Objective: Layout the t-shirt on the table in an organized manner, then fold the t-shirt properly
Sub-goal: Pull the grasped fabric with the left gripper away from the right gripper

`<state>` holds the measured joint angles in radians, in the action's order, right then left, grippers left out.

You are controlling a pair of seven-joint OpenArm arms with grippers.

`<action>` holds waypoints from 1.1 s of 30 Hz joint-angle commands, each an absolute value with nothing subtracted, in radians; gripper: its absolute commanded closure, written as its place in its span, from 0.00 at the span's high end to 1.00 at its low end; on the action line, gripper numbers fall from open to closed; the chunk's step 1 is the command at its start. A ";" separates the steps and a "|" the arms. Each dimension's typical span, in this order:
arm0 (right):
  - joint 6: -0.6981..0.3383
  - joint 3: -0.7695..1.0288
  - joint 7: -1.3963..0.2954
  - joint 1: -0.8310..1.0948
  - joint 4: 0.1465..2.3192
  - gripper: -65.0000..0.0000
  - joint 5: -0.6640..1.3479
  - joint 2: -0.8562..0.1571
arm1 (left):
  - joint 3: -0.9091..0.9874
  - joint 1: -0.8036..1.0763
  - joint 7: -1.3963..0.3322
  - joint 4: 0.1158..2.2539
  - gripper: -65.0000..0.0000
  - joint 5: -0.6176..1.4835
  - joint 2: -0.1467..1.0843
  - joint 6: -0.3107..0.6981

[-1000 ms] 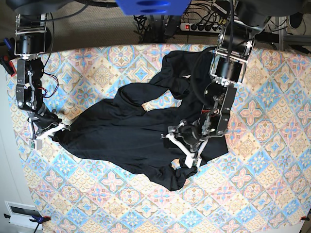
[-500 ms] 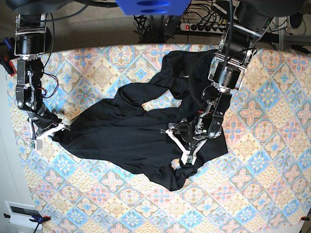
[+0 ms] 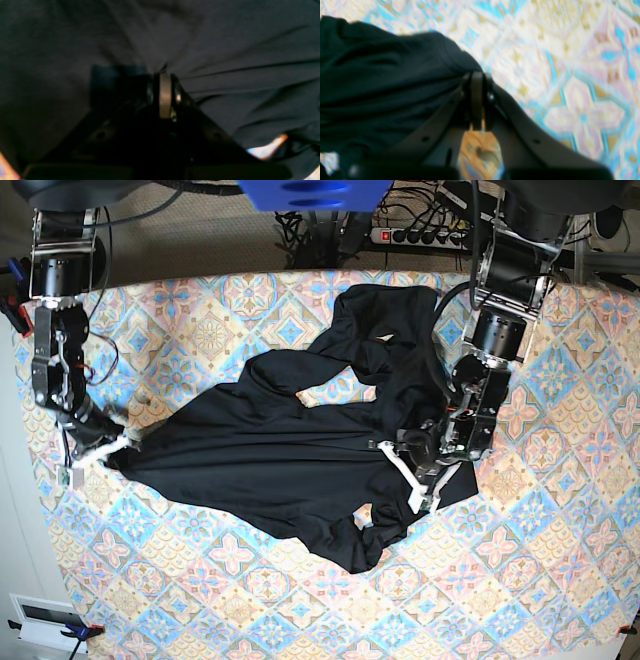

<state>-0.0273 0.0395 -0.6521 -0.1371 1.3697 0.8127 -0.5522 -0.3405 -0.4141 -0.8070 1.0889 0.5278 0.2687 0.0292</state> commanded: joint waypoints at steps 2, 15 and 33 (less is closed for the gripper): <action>-0.031 0.051 -0.618 -0.189 1.386 0.00 0.817 -0.578 | -0.335 -0.400 -0.839 1.152 0.00 0.513 0.331 -0.001; -0.028 0.097 -0.618 -0.213 1.313 0.00 0.817 -0.581 | -0.127 -0.160 -0.842 1.531 0.00 0.812 0.604 -0.001; -0.028 0.200 -0.619 -0.213 1.271 0.00 0.817 -0.581 | 0.282 0.094 -0.839 1.537 0.00 0.808 0.737 0.001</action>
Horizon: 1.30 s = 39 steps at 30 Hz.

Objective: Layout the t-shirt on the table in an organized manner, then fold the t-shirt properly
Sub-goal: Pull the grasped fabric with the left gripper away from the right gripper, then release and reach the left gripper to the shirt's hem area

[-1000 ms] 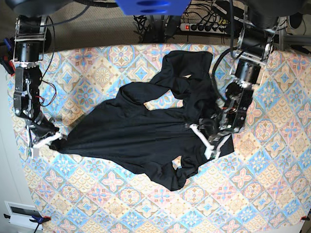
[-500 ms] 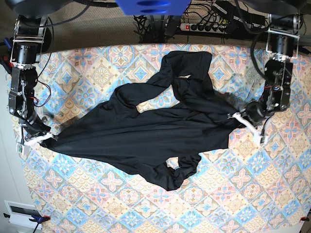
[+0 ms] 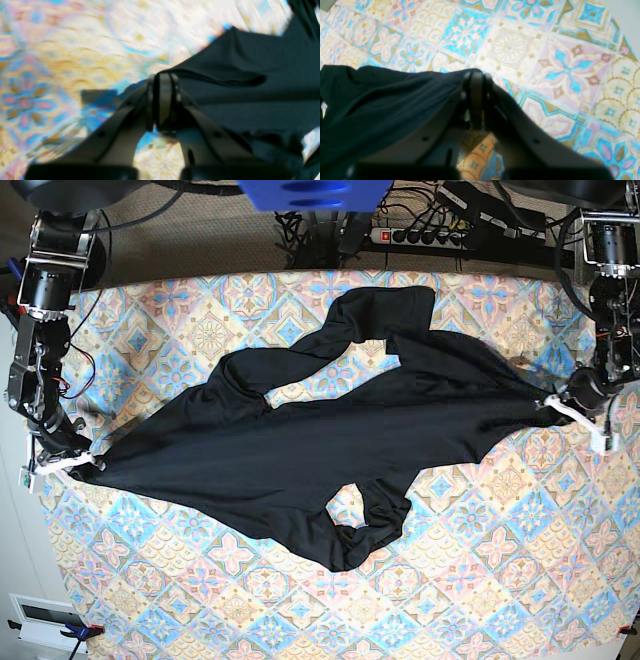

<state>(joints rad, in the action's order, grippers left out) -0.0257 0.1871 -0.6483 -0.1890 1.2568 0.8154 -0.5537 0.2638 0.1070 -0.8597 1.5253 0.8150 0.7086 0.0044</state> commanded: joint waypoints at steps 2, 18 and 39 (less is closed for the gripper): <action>-0.028 0.200 -0.619 -0.211 1.271 0.00 0.817 -0.581 | 0.344 0.094 -0.842 1.531 0.00 0.794 0.739 0.001; -0.028 0.193 -0.622 -0.208 1.285 0.00 0.817 -0.578 | 0.398 0.054 -0.837 1.526 0.12 0.734 0.730 0.001; -0.028 0.197 -0.624 -0.205 1.285 0.00 0.816 -0.576 | -0.036 -0.340 -0.834 1.219 0.41 0.733 0.496 -0.001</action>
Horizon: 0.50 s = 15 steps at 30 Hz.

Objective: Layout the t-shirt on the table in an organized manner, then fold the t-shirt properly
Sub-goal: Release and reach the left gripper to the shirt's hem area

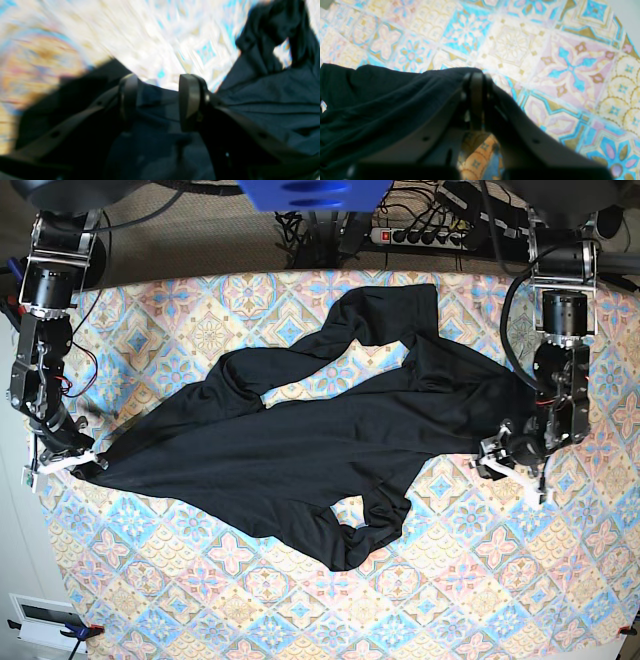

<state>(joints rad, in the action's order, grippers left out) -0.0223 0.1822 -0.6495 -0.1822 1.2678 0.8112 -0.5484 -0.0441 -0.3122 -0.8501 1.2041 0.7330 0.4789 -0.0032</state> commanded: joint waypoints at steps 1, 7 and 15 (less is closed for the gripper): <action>-0.028 0.199 -0.624 -0.205 1.285 0.00 0.816 -0.576 | -0.056 -0.351 -0.822 1.194 0.41 0.727 0.481 -0.001; -0.028 0.199 -0.624 -0.205 1.285 0.00 0.816 -0.576 | -0.165 -0.410 -0.762 1.124 0.41 0.642 0.371 -0.001; -0.028 0.199 -0.624 -0.205 1.285 0.00 0.816 -0.576 | -0.349 -0.483 -0.760 1.066 0.41 0.506 0.245 -0.001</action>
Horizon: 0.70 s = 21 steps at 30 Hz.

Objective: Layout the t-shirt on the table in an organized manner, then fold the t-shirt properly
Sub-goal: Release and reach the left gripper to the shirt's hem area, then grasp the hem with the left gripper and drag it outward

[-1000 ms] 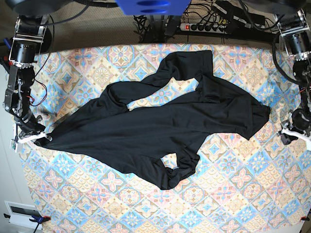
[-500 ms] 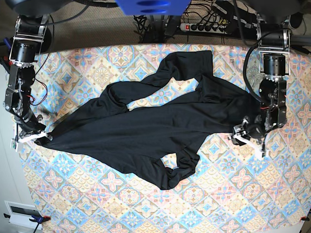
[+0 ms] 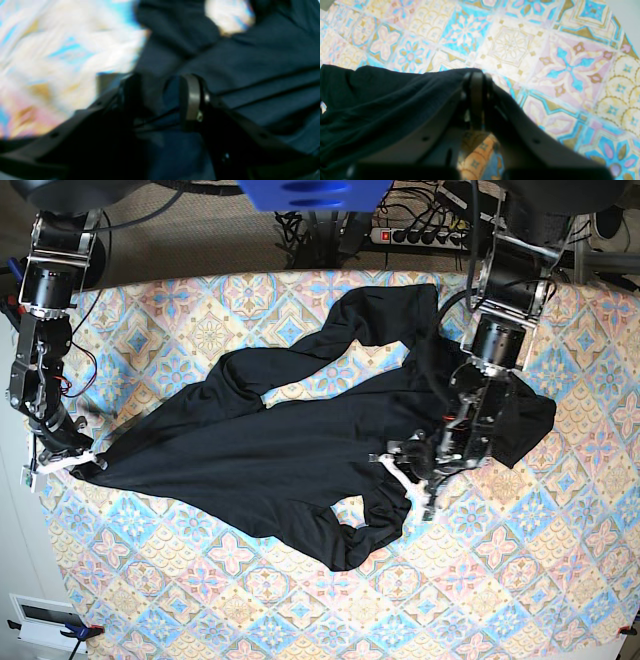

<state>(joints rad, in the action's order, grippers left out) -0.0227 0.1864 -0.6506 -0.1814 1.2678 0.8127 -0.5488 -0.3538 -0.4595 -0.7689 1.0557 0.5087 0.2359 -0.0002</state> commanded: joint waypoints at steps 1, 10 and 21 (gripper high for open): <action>-0.028 0.199 -0.624 -0.203 1.285 0.00 0.816 -0.576 | -0.369 -0.490 -0.760 1.036 0.41 0.487 0.231 -0.001; -0.028 0.200 -0.624 -0.176 1.305 0.00 0.816 -0.576 | -0.444 -0.633 -0.628 0.817 0.00 0.383 0.185 -0.002; -0.028 0.200 -0.624 -0.107 1.362 0.00 0.817 -0.575 | -0.443 -0.849 -0.506 0.802 0.00 0.280 0.185 -0.005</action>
